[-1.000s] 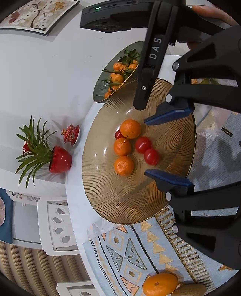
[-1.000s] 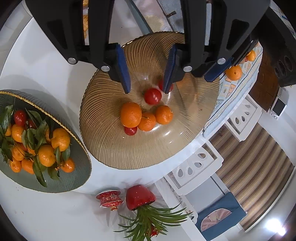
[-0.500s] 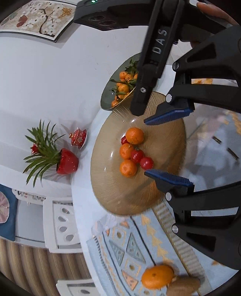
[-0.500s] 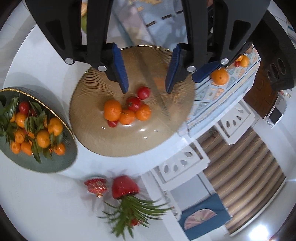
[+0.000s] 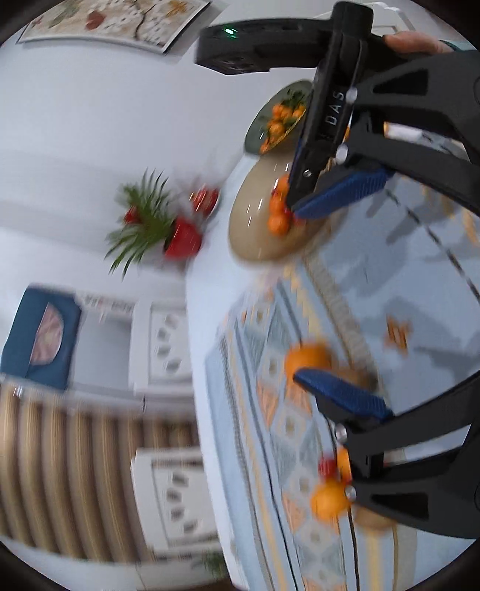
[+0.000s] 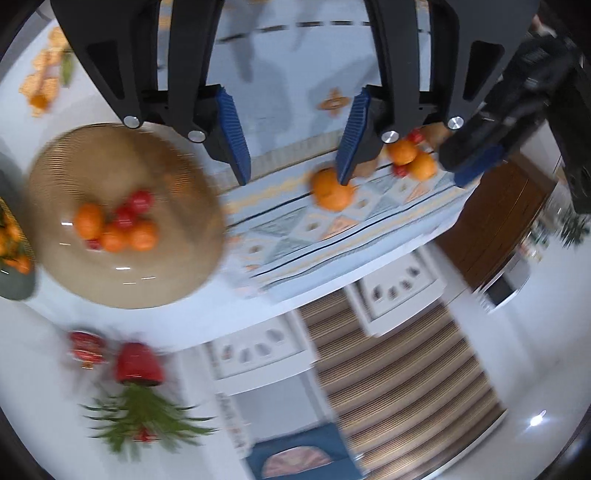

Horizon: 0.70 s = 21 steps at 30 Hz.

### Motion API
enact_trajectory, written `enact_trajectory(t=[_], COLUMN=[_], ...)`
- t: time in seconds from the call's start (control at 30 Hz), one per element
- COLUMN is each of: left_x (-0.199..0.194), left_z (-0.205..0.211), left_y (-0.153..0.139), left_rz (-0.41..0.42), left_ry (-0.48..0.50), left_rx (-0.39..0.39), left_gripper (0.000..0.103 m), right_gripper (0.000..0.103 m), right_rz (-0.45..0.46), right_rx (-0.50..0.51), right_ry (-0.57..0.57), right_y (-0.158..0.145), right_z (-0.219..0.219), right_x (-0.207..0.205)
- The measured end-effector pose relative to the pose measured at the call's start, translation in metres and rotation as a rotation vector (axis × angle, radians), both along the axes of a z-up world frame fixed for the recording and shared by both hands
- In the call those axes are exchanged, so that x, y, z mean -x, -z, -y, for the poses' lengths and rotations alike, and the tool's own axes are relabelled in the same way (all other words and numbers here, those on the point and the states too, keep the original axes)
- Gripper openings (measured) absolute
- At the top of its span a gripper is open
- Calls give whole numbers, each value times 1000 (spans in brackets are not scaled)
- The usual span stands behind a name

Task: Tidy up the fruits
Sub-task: 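Move both open tools back to the fruit on the tablecloth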

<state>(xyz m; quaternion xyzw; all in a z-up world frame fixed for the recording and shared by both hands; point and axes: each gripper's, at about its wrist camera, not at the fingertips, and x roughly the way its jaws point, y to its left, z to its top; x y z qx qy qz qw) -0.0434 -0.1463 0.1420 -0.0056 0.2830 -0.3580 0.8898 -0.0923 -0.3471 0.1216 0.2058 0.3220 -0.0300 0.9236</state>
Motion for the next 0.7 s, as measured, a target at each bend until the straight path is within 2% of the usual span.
enact_trajectory(t=[0.17, 0.33, 0.53, 0.7], left_x=[-14, -39, -68, -88], left_z=[-83, -150, -186, -178], left_y=[-3, 15, 47, 77], left_rz=[17, -40, -151, -232], left_ry=[-154, -281, -322, -295], left_rx=[-26, -14, 46, 65], left_gripper=[94, 96, 95, 95], right_gripper=[51, 52, 54, 58], right_rz=[-35, -89, -134, -138], right_rx=[24, 18, 20, 30], right_ry=[-96, -143, -132, -106], right_y=[10, 33, 56, 72], right_z=[-51, -87, -103, -106], right_x=[-31, -64, -88, -100])
